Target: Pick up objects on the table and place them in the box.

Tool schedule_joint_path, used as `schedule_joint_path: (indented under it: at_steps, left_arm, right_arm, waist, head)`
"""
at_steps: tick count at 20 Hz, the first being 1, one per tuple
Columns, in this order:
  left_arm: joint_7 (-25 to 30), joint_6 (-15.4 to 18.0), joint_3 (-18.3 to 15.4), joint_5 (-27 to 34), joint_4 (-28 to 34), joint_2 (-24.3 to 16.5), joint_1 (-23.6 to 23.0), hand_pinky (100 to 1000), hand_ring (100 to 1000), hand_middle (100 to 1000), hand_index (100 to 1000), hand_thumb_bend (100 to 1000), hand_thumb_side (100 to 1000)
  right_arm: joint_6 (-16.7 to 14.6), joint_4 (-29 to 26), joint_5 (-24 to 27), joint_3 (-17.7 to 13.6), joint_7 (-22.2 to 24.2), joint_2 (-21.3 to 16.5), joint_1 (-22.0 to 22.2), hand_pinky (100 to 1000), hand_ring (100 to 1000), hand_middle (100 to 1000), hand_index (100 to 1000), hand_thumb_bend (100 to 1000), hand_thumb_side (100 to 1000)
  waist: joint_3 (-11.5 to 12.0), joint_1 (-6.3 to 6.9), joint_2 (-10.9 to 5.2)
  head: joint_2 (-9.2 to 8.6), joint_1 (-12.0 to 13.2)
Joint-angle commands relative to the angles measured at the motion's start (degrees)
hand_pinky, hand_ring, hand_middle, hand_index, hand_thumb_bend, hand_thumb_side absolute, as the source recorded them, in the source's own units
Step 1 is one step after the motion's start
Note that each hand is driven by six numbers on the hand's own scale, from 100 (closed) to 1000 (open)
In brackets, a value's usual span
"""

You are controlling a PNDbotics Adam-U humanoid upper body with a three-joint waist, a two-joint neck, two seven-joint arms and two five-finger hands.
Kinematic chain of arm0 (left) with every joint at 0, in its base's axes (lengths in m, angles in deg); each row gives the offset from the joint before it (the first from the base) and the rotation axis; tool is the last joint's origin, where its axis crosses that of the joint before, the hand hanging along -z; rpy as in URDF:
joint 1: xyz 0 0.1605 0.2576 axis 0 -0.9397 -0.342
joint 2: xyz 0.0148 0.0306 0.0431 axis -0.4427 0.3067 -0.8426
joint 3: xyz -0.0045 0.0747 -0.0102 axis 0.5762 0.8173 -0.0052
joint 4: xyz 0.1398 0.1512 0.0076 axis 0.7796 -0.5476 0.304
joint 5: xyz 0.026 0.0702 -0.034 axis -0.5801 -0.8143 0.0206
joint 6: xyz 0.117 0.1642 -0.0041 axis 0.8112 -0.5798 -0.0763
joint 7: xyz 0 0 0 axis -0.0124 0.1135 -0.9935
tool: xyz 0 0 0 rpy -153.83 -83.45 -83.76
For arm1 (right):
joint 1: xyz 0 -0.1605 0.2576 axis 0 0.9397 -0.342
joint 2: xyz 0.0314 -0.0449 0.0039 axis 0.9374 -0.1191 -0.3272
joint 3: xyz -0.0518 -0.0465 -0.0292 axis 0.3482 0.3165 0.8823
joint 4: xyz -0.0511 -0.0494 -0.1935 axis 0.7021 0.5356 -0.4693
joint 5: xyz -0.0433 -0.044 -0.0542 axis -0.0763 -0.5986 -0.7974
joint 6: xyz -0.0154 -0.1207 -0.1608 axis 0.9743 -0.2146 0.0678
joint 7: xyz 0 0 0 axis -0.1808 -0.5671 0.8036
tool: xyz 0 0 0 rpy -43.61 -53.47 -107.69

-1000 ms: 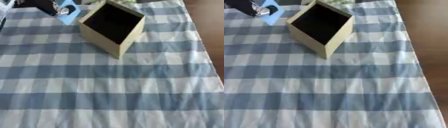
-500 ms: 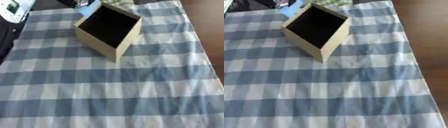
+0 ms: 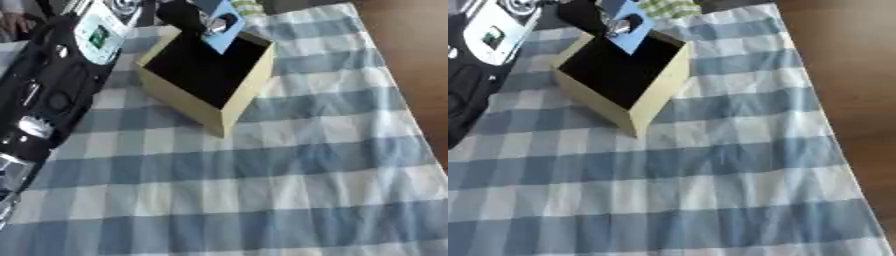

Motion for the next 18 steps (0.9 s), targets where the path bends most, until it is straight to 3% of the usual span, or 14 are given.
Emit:
schedule_joint_path:
  at_steps: [1, 10, 14, 16, 18]
  left_arm:
    - [-0.14, 0.57, 0.08, -1.8, -0.5, -0.39, 0.89, 294, 528, 521, 708, 100, 505]
    - [-1.46, 1.85, 0.52, -6.27, -4.93, 1.41, -1.59, 363, 566, 555, 727, 167, 571]
    - [-1.09, 2.99, 0.79, -6.22, -5.76, 1.84, -2.29, 478, 645, 636, 769, 235, 691]
    - [-0.46, 3.66, 0.94, -5.78, -5.91, 1.87, -2.52, 543, 720, 731, 818, 314, 760]
    - [0.05, 4.36, 1.0, -5.82, -5.75, 1.76, -2.63, 621, 788, 809, 883, 452, 829]
  right_arm:
    - [-0.01, -1.23, 0.63, -0.22, 0.26, -0.82, -0.87, 756, 677, 620, 828, 100, 900]
    - [-0.02, -1.1, 0.93, -0.31, 0.46, -0.66, -1.0, 757, 677, 620, 828, 100, 903]
    - [-0.11, -0.87, 0.97, -0.41, 0.45, -0.69, -0.94, 757, 676, 620, 828, 100, 905]
    - [-0.14, -0.78, 0.99, -0.45, 0.49, -0.7, -0.87, 757, 676, 619, 828, 100, 906]
    - [-0.15, -0.7, 1.01, -0.51, 0.52, -0.71, -0.74, 757, 676, 619, 828, 100, 906]
  waist:
    - [0.17, -0.29, -1.05]
    - [0.07, -0.7, -0.54]
    - [0.25, -0.93, -0.38]
    - [0.32, -1.03, -0.33]
    - [0.37, -1.08, -0.34]
  head:
    - [-0.45, 0.16]
    - [-0.19, 0.07]
    - [-0.2, -0.02]
    - [-0.08, -0.13]
    - [0.07, -0.14]
